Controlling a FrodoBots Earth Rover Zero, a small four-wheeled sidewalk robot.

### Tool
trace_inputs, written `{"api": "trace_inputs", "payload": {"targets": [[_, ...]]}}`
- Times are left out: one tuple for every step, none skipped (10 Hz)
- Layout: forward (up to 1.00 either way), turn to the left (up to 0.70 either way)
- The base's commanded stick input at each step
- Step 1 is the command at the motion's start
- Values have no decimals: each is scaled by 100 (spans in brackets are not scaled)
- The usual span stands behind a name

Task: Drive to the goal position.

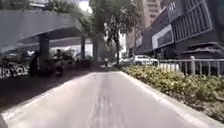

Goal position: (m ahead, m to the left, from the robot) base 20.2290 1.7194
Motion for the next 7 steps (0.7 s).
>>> {"api": "trace_inputs", "payload": {"targets": [[70, 0], [70, 0], [70, 0], [70, 0], [70, 0], [70, 0], [70, 0]]}}
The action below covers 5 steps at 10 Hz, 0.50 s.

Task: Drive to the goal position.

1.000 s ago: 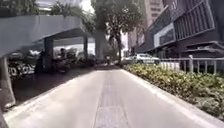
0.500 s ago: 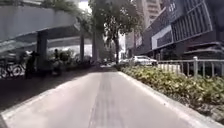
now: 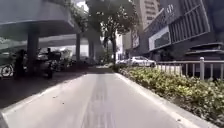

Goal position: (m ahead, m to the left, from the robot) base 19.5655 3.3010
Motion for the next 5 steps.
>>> {"api": "trace_inputs", "payload": {"targets": [[70, 0], [70, 0], [70, 0], [70, 0], [70, 0]]}}
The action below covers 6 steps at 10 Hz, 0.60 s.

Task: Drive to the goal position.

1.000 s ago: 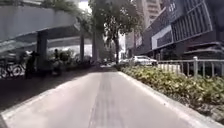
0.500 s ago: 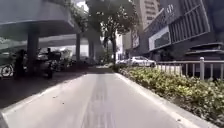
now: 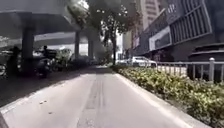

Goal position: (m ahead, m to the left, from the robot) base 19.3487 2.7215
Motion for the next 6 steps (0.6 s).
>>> {"api": "trace_inputs", "payload": {"targets": [[70, 0], [70, 0], [70, 0], [70, 0], [70, 0], [70, 0]]}}
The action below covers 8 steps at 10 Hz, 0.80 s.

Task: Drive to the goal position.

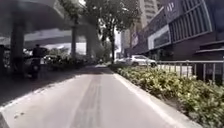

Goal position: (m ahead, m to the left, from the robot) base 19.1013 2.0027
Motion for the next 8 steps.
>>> {"api": "trace_inputs", "payload": {"targets": [[70, 0], [70, 0], [70, 0], [70, 0], [70, 3], [70, 9], [70, 14], [70, 14]]}}
